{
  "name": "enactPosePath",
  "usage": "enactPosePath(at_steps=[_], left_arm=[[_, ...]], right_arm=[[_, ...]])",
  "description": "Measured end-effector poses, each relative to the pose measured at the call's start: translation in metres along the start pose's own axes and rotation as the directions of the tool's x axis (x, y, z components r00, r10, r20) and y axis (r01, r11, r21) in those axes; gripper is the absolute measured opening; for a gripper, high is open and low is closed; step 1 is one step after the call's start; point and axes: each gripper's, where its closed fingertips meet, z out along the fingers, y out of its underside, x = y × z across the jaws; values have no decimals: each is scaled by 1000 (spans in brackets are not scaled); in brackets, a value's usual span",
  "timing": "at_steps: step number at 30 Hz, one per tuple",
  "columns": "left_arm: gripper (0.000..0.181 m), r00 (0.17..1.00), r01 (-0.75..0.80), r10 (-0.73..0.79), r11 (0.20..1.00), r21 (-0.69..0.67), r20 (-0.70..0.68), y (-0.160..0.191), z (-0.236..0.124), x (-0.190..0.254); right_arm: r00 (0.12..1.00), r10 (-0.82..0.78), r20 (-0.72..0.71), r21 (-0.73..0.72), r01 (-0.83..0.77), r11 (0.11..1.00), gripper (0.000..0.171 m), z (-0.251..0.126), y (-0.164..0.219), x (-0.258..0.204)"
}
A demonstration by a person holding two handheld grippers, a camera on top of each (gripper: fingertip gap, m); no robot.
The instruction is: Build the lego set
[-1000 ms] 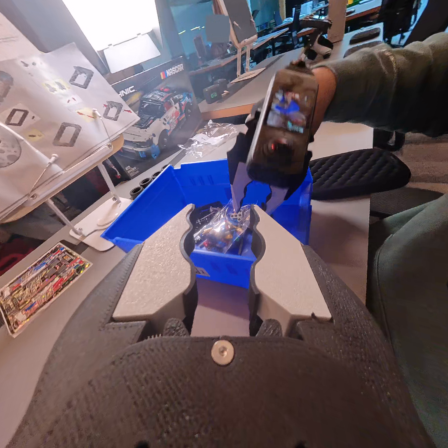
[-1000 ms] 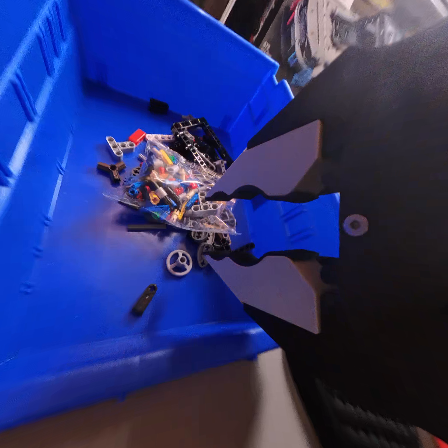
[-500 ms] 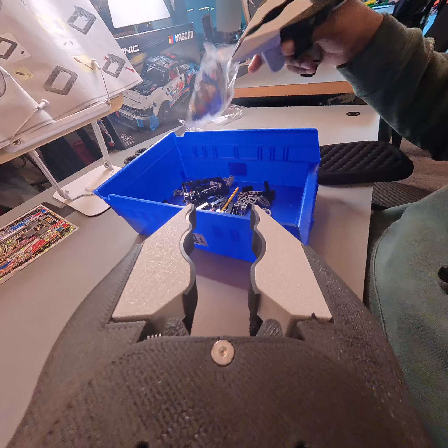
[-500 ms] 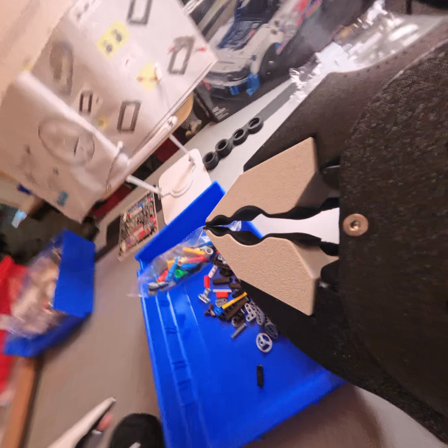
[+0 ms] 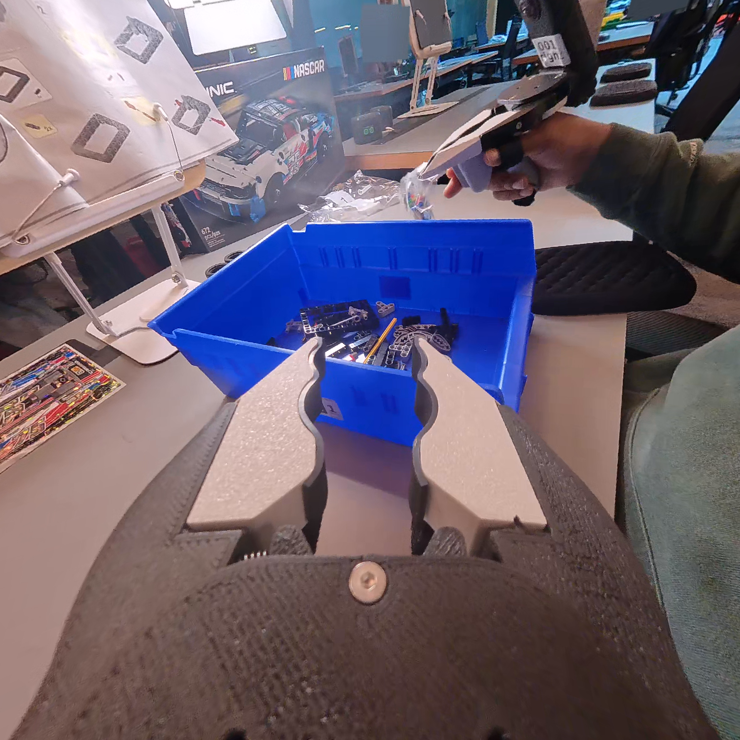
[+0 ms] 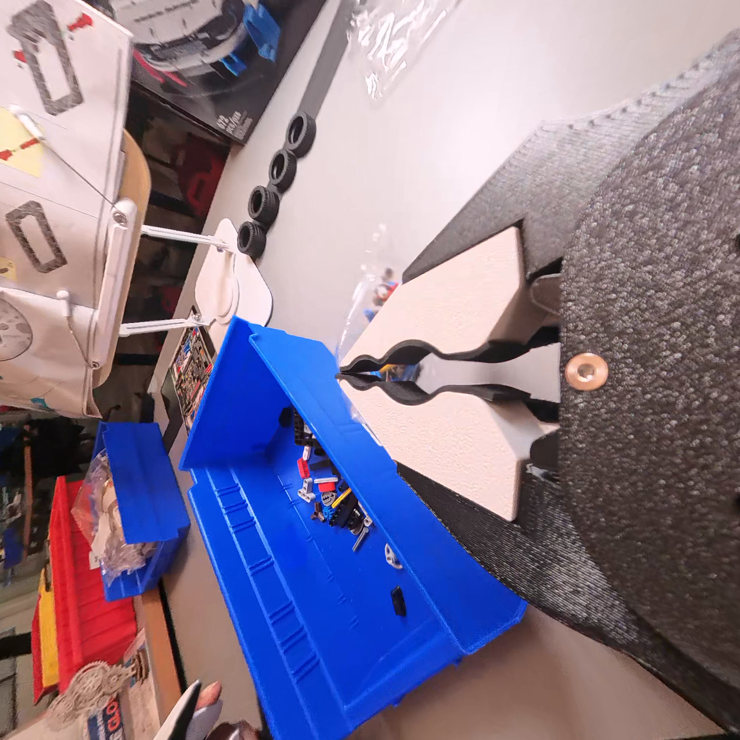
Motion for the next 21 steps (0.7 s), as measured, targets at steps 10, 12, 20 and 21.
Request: enactPosePath(at_steps=[10, 12, 20, 21], left_arm=[[41, 1000, 31, -31, 999, 10, 4, 8, -2, -4], [41, 999, 37, -37, 999, 6, 1, 10, -2, -4], [51, 993, 85, -86, 996, -22, -74, 11, 0, 11], [54, 991, 102, -105, 994, -31, -88, 13, -1, 11]], right_arm=[[937, 325, -127, -196, -345, 918, 15, 4, 82, 58], [936, 259, -240, -233, -314, 921, 33, -5, 96, 73], [965, 199, 170, -101, -184, 978, 64, -41, 29, -65], [966, 167, 198, -125, -145, 982, 72, -43, 30, -86]])
